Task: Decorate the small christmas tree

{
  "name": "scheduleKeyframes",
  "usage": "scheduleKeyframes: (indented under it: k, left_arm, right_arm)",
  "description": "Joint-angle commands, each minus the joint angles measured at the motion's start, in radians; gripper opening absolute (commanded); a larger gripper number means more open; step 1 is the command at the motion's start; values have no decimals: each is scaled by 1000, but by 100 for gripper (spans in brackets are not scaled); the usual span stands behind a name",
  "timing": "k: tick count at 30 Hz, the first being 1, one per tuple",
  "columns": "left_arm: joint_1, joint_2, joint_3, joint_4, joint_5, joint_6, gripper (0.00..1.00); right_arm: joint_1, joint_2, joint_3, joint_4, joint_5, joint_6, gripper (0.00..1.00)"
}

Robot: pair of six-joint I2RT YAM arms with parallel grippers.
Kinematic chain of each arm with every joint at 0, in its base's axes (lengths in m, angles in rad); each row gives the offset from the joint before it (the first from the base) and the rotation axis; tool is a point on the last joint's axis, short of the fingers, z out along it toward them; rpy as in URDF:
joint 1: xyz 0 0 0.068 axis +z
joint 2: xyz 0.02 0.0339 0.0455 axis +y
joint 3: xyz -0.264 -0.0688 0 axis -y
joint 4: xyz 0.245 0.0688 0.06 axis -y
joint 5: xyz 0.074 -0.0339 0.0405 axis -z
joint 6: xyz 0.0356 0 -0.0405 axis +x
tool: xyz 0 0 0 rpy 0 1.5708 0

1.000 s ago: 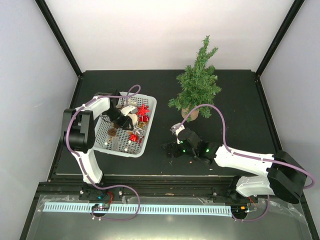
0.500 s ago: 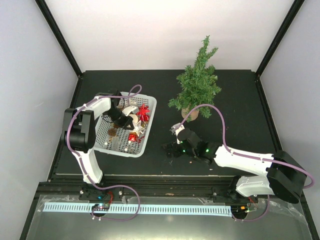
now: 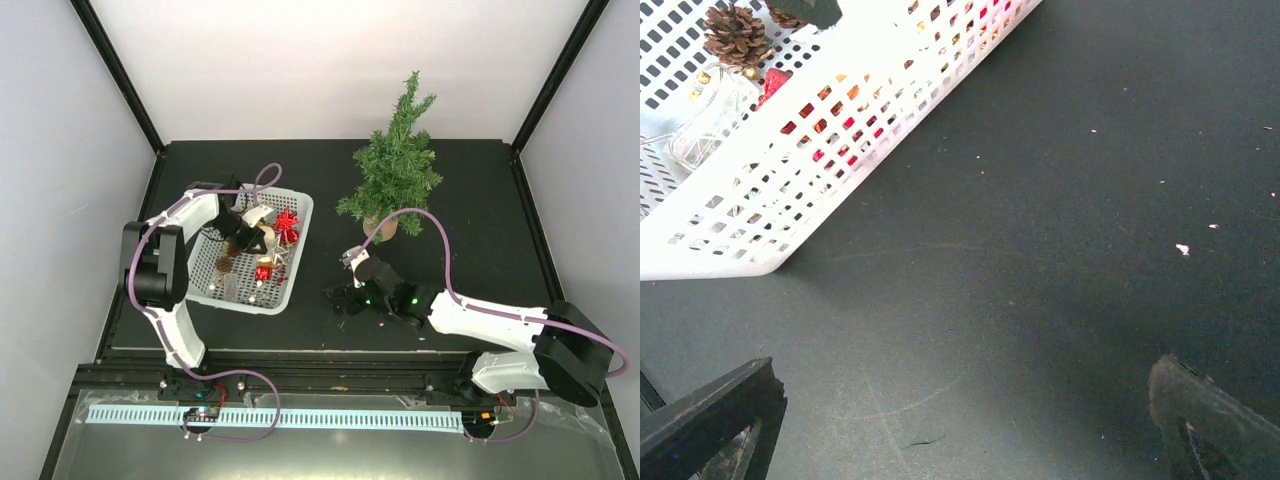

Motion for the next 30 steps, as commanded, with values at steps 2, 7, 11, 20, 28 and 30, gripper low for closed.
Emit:
scheduleKeyframes:
  k: [2, 7, 11, 20, 28, 30]
  left_arm:
    - [16, -88, 72, -13, -36, 11, 2]
    - [27, -134, 103, -45, -44, 26, 2]
    - [34, -179, 103, -70, -43, 42, 2]
    - [44, -281, 77, -147, -46, 103, 2]
    - [44, -390, 73, -211, -29, 120, 2]
    - [44, -418, 80, -235, -18, 122, 2]
  right_arm:
    - [-5, 11, 1, 26, -3, -11, 100]
    - [-5, 11, 3, 23, -1, -12, 100]
    - [-5, 10, 5, 19, 0, -12, 100]
    - [-5, -15, 17, -10, -1, -14, 100]
    - [-2, -110, -28, 30, -123, -74, 98]
    - [-2, -129, -18, 11, -122, -79, 97]
